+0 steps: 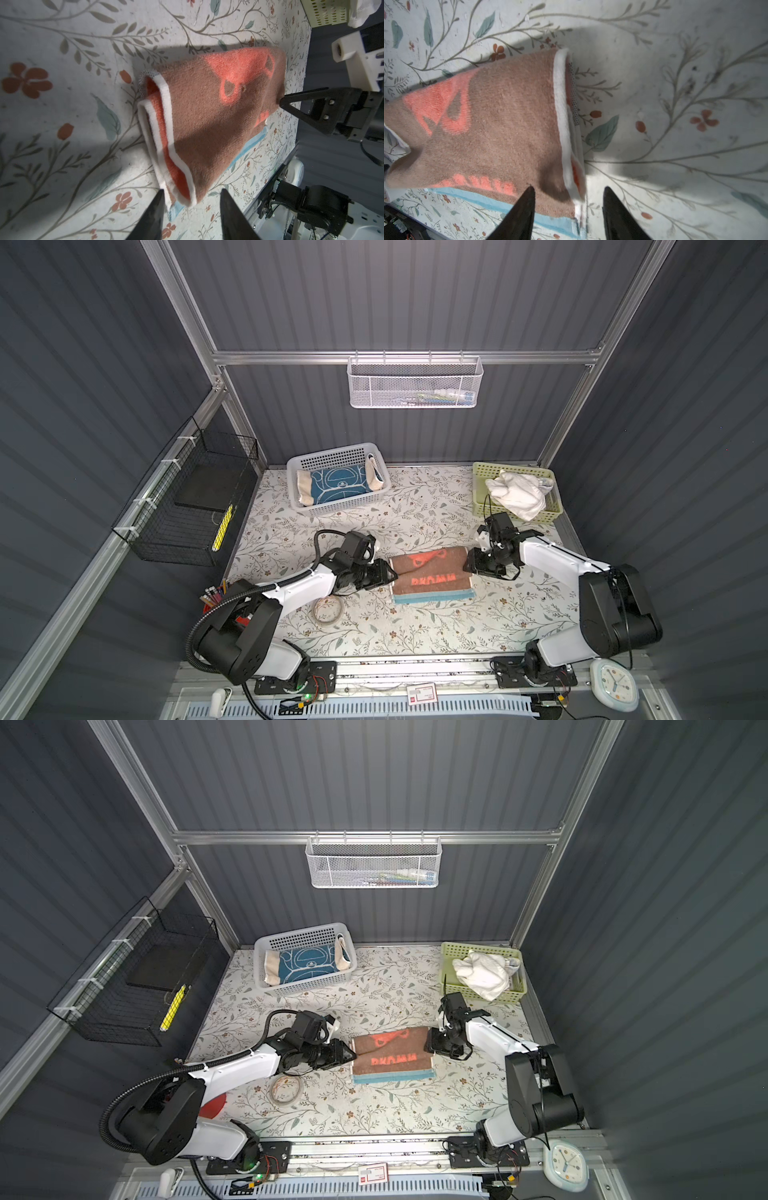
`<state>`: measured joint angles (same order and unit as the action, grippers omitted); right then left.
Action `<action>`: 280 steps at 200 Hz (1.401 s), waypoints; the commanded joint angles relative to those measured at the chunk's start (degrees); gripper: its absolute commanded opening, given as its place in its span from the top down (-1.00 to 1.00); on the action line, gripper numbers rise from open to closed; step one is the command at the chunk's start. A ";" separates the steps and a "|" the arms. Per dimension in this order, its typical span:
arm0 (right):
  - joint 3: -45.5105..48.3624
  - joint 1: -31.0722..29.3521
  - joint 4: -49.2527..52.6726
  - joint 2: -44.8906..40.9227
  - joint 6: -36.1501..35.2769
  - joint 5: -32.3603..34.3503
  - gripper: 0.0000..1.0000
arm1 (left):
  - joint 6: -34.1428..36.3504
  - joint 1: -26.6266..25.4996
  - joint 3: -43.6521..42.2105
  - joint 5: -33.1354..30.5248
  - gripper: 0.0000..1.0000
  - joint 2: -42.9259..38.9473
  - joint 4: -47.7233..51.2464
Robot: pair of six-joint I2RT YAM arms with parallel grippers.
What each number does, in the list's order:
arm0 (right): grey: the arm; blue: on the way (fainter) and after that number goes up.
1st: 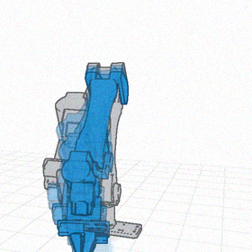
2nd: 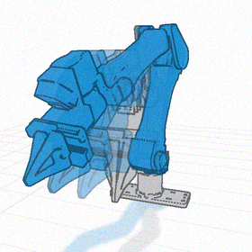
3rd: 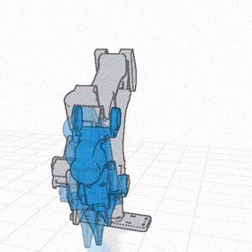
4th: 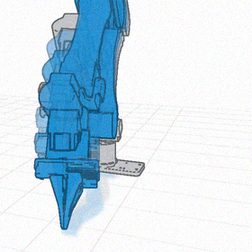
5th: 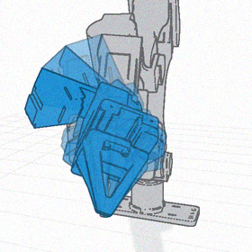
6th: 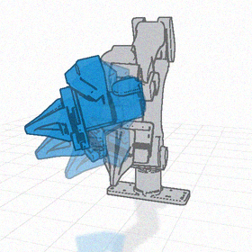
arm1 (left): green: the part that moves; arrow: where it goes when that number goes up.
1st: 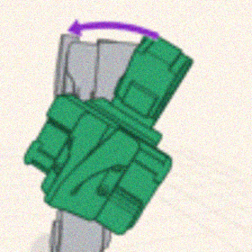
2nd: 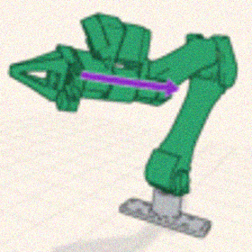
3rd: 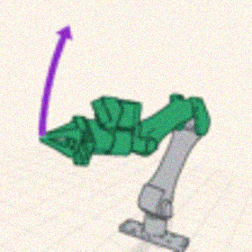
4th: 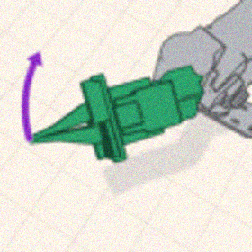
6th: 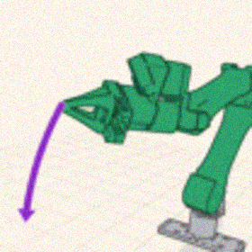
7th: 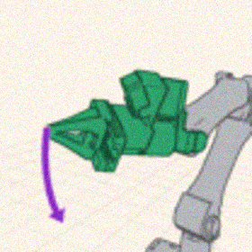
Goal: Fold and stack the towels
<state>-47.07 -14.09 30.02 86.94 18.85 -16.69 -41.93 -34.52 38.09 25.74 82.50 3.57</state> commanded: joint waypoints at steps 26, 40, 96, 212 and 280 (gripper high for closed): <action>-1.03 0.29 -1.67 2.32 -2.89 -6.28 0.14 | -3.12 -0.01 -0.18 4.40 0.11 3.69 -3.55; -0.62 0.27 -1.72 1.62 -2.72 -6.89 0.38 | -3.23 0.00 -0.30 4.49 0.18 3.72 -3.84; -0.28 0.29 1.55 -3.45 -2.11 -7.45 0.81 | -2.37 -0.01 1.12 4.87 0.90 3.59 -2.28; 1.58 -2.29 19.42 -12.87 0.35 -6.46 0.60 | -1.60 0.07 -3.00 1.39 0.89 -4.91 9.52; -6.04 -3.93 25.13 -10.69 2.07 1.66 -0.14 | -1.00 0.29 -1.46 -3.15 -0.05 -5.75 14.28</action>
<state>-50.13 -18.04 53.08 74.78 20.71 -19.22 -43.31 -34.52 33.69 24.88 77.49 15.99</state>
